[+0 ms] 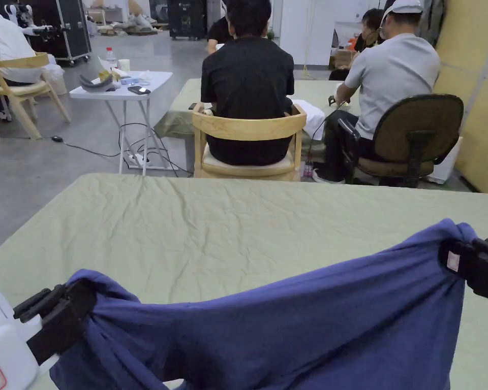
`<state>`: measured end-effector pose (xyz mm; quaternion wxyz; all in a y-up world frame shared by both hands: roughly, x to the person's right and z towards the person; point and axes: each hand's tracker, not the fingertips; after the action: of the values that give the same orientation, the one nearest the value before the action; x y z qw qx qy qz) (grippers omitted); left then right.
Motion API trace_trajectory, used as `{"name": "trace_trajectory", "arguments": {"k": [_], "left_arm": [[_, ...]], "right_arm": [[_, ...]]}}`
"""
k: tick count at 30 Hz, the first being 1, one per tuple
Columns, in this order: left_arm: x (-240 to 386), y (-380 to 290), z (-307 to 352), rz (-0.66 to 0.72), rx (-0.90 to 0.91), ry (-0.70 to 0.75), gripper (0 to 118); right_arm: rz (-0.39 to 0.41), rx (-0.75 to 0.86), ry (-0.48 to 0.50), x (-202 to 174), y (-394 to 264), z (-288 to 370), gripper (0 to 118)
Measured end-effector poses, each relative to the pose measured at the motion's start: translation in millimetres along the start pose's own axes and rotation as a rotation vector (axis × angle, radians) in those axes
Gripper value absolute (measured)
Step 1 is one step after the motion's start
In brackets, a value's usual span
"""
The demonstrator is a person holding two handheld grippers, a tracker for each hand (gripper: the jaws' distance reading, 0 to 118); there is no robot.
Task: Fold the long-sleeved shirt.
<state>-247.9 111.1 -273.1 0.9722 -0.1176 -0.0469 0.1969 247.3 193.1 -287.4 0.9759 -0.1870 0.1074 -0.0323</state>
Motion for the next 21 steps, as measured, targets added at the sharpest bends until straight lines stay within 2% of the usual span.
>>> {"name": "trace_trajectory", "arguments": {"k": [5,9,13,16,21], "left_arm": [[29.7,61.7,-15.8,-0.045,0.108,-0.053,7],[52.9,108.7,-44.4,-0.073,0.145,-0.08,7],[68.2,144.2,-92.3,-0.101,0.149,-0.097,7],[70.7,153.3,-135.5,-0.119,0.152,-0.109,7],[50.7,149.3,-211.8,-0.082,0.079,-0.063,7]], "right_arm": [[0.02,0.154,-0.056,-12.0,68.9,15.8,7],[0.022,0.176,-0.077,-10.4,124.0,-10.8,7],[0.051,0.152,-0.142,-2.6,170.9,-64.9,7],[0.058,0.13,-0.131,10.5,186.6,-114.8,7],[-0.025,0.04,-0.148,34.6,177.2,-197.5,7]]}}
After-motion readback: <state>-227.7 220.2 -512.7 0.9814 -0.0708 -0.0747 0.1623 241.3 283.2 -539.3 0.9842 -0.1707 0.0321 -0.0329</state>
